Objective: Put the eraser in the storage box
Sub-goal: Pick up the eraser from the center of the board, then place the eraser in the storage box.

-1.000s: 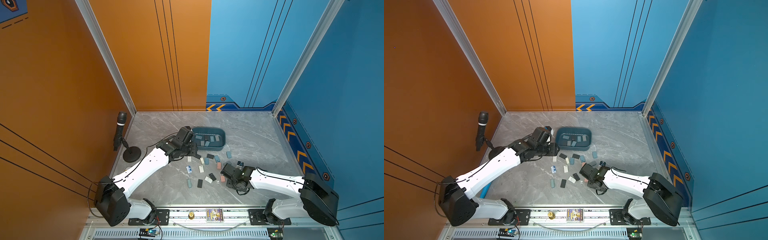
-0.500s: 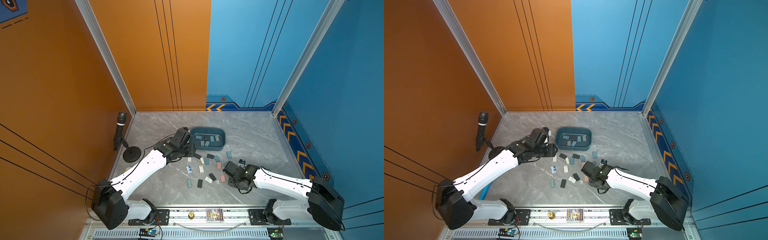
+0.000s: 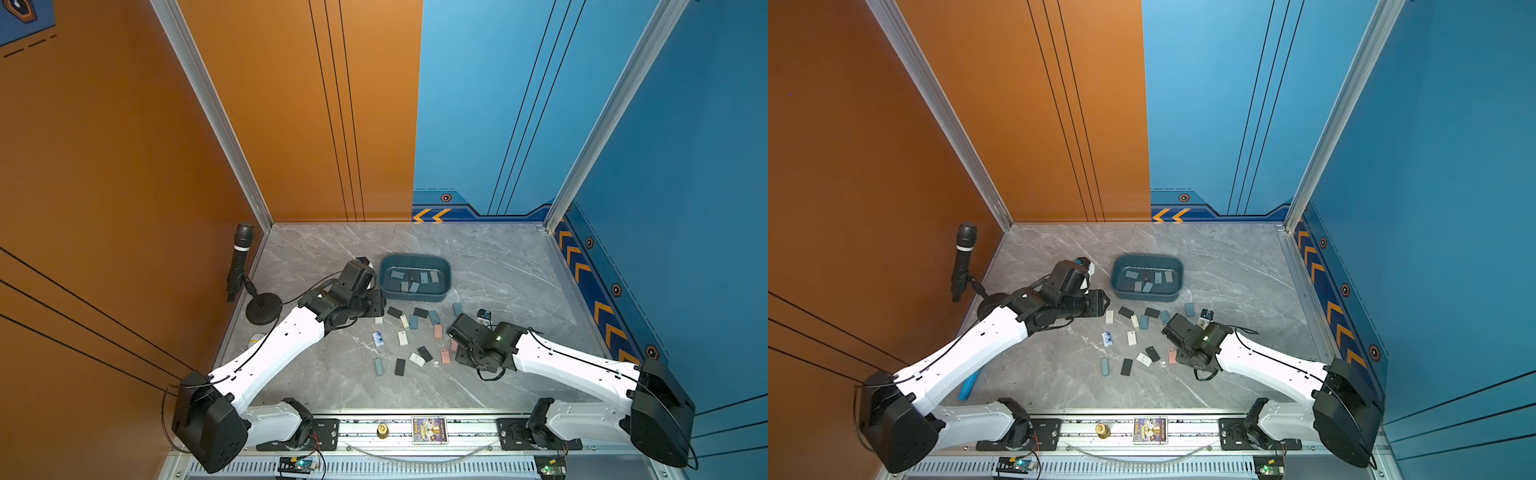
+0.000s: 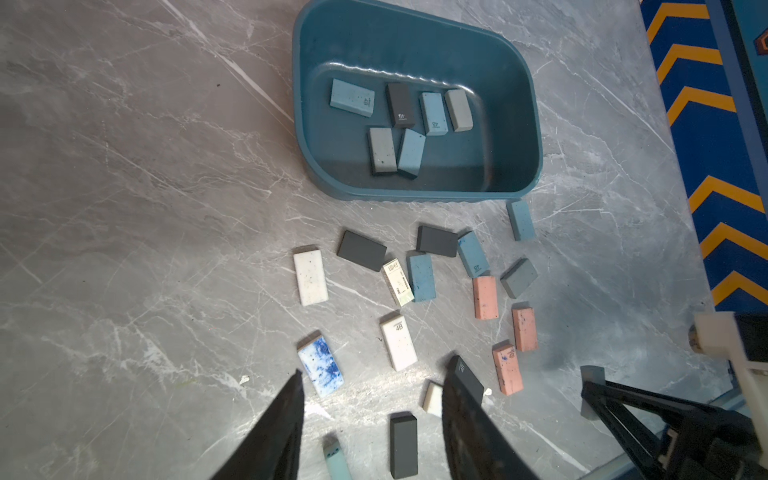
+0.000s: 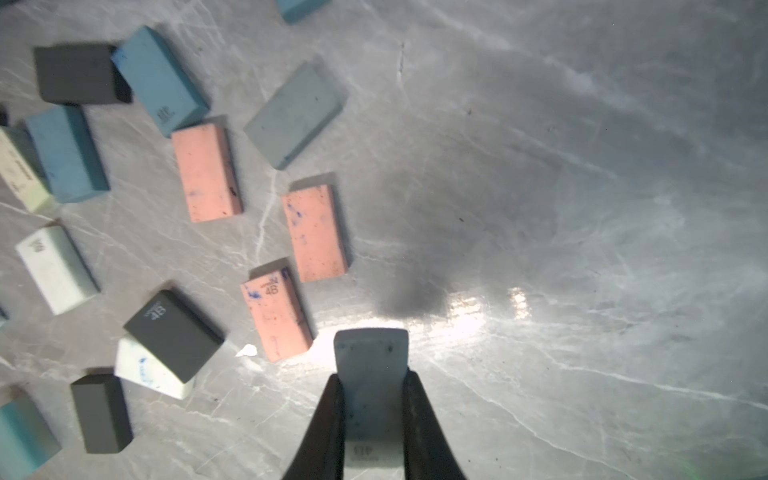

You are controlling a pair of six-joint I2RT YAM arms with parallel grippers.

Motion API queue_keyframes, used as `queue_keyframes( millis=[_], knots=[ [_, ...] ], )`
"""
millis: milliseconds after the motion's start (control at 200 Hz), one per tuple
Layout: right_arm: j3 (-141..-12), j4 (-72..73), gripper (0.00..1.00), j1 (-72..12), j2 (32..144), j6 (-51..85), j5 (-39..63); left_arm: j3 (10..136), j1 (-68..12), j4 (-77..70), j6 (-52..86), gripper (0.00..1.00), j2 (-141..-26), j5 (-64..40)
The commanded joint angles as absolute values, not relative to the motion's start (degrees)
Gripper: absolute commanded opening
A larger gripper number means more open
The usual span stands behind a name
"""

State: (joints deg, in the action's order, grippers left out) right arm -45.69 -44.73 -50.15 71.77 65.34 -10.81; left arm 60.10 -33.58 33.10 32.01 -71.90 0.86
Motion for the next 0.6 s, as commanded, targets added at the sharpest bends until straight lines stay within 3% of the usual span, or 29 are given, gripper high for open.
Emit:
queue_keyframes(
  millis=[0,596],
  knots=[
    [-50.26,-48.06,0.17,-48.98,71.89,61.04,-12.31,57.64,-32.75,33.00,32.70,0.54,-70.08,0.68],
    [-76.61,-52.38,0.17,-43.31,88.96,44.18,-8.77,52.63,-29.71,32.93,34.64,0.54,-65.00,1.12]
  ],
)
